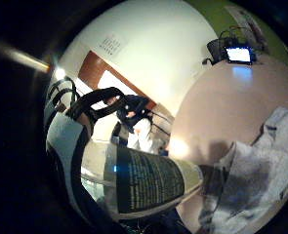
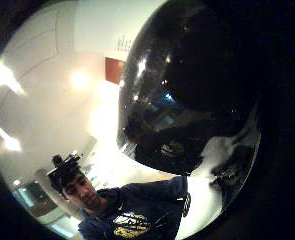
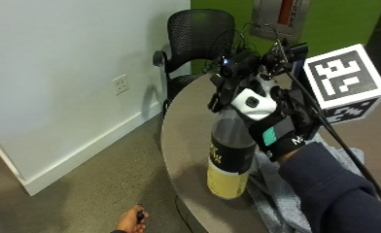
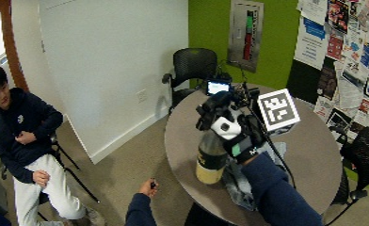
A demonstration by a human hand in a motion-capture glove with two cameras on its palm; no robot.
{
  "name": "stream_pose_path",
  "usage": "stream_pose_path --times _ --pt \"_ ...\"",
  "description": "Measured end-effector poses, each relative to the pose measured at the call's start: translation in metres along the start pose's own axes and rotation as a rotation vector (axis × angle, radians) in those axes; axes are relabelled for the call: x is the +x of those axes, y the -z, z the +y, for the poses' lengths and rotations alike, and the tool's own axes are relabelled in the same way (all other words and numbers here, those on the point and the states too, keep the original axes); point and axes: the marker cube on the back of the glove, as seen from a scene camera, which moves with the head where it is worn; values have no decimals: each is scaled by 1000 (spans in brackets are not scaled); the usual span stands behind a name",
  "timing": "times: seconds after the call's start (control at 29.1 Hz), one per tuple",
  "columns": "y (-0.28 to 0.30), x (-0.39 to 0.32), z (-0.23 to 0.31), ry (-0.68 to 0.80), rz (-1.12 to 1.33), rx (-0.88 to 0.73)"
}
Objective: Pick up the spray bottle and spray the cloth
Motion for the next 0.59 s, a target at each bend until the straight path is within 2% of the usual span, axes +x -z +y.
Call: stream_pose_path --times 0.17,0.34,0.59 --pt "21 23 -13 32 55 79" --pt "35 50 -11 -3 83 127" --pt "35 67 -15 -59 28 111"
